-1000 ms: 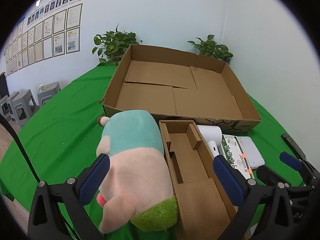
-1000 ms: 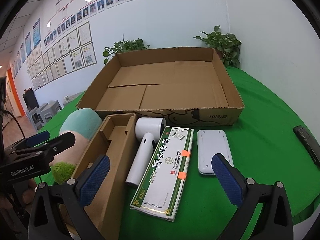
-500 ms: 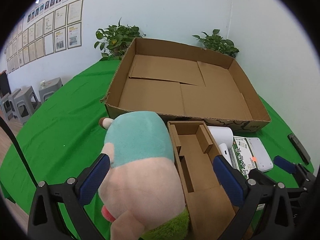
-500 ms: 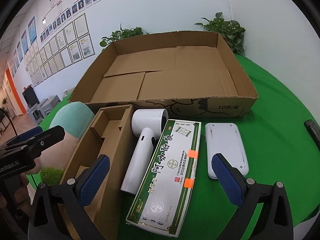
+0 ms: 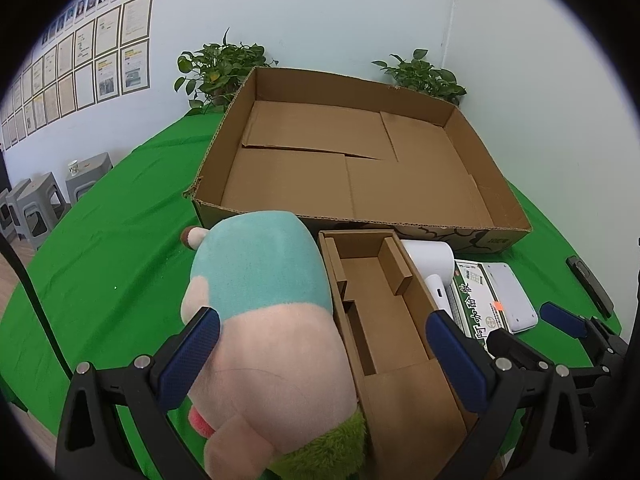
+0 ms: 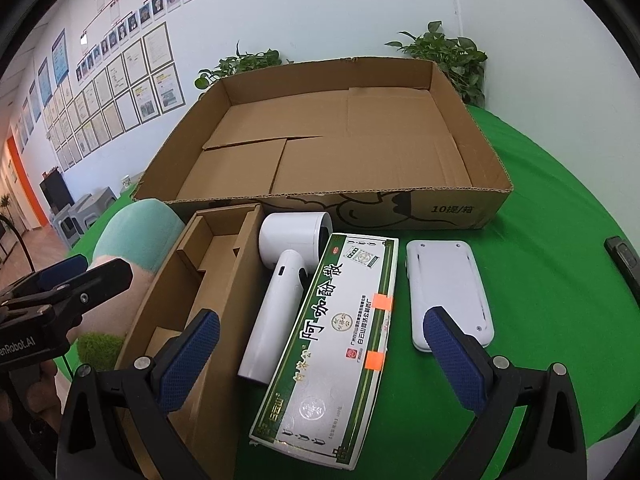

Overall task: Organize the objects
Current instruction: 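Close the left gripper on the pink-and-teal plush toy and lift it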

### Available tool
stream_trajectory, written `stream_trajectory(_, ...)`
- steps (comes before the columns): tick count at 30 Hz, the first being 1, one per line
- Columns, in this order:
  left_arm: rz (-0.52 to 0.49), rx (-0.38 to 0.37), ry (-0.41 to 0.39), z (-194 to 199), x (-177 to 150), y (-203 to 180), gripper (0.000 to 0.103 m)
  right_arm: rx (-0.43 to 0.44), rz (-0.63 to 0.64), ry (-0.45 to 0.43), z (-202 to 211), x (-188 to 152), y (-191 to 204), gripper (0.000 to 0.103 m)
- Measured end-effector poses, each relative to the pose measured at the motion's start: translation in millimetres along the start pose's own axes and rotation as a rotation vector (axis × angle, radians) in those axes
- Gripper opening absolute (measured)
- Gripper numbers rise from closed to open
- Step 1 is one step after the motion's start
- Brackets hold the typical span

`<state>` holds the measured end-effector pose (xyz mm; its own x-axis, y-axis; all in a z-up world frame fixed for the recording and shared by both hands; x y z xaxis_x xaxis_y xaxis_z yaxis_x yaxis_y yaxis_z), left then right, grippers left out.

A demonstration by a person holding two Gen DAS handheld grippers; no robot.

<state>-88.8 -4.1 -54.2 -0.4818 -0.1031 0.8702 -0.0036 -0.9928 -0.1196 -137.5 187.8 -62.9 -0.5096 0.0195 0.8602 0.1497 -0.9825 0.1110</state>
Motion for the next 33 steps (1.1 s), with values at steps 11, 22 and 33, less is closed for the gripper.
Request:
stream_trajectory(11,0.022,-0.057,0.010,7.9,-1.6,-3.5,0.103,0.015,0.022,0.004,9.7,-2.0,-0.8,0.103)
stream_trajectory(22,0.025,-0.085,0.014,14.0,-7.1,-0.7,0.103,-0.043,0.096,0.081,8.5,-11.9,-2.6,0.103)
stream_trajectory(33,0.010,-0.069,0.034,20.8,-15.7,16.3,0.103,0.027,0.164,0.045,18.9,-6.6,19.7,0.103)
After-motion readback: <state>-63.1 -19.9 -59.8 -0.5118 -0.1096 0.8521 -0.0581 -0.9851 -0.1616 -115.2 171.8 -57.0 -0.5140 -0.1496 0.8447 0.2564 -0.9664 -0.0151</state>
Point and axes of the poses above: each gripper's, at about its wrist camera, not at the fingertips, and z roughly against the way its jaws point, y to its left, x to its top, the point moved 8 cm from there along -z, roughly the way its jaws point, and after that the axes turned 12 degrees about -y, right-handed, at the moved point
